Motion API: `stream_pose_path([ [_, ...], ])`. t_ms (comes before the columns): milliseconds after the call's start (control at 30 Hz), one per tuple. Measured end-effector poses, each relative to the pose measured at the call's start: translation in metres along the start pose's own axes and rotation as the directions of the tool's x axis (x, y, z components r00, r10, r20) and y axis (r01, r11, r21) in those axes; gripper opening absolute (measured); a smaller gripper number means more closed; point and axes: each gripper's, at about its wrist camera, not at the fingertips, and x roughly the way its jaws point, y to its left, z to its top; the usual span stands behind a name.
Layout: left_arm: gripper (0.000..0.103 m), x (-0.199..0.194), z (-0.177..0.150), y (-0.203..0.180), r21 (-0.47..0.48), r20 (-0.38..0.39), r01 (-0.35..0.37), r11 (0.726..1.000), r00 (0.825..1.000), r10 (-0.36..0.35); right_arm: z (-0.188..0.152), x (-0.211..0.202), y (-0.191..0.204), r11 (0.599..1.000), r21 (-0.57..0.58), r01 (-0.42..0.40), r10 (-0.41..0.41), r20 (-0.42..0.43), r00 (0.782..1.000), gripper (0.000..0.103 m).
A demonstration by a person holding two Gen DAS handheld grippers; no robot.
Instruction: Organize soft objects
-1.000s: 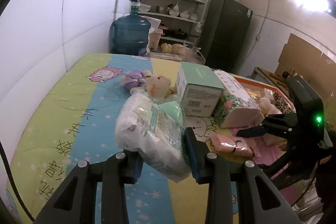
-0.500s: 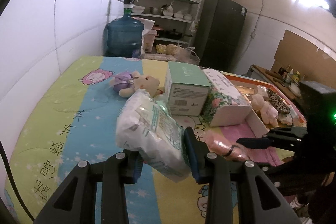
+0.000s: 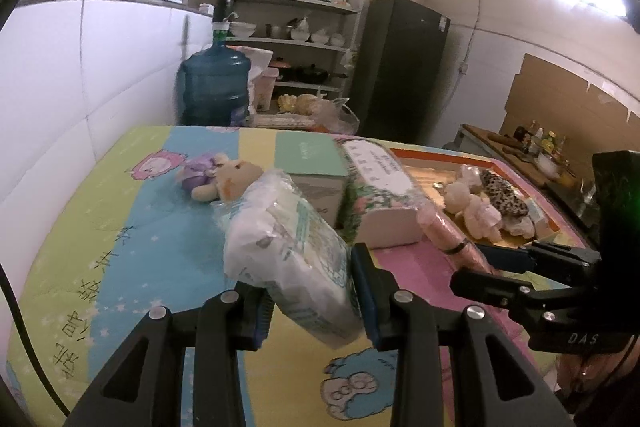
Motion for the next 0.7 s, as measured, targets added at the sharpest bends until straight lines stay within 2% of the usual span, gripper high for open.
stream_pose_path([
  [300,0.036,0.004,0.009,-0.036,0.049,0.019,0.042,0.998,0.999,-0.043,-0.007,-0.030,-0.019,0.998,0.052,0.033,-0.037,0.063,0.997,0.053],
  [500,0.015,0.010,0.010,-0.054,0.087,0.012,0.058,0.995,0.998,-0.059,-0.009,-0.050,-0.038,0.994,0.086,0.075,-0.083,0.101,0.991,0.053],
  [600,0.014,0.014,0.006,-0.055,0.093,-0.003,0.063,0.994,0.998,-0.063,-0.012,-0.058,-0.047,0.991,0.104,0.085,-0.097,0.111,0.989,0.053],
  [700,0.014,0.012,0.002,-0.042,0.045,-0.007,0.078,0.996,0.997,-0.078,-0.016,-0.061,-0.054,0.989,0.121,0.082,-0.096,0.115,0.989,0.053],
])
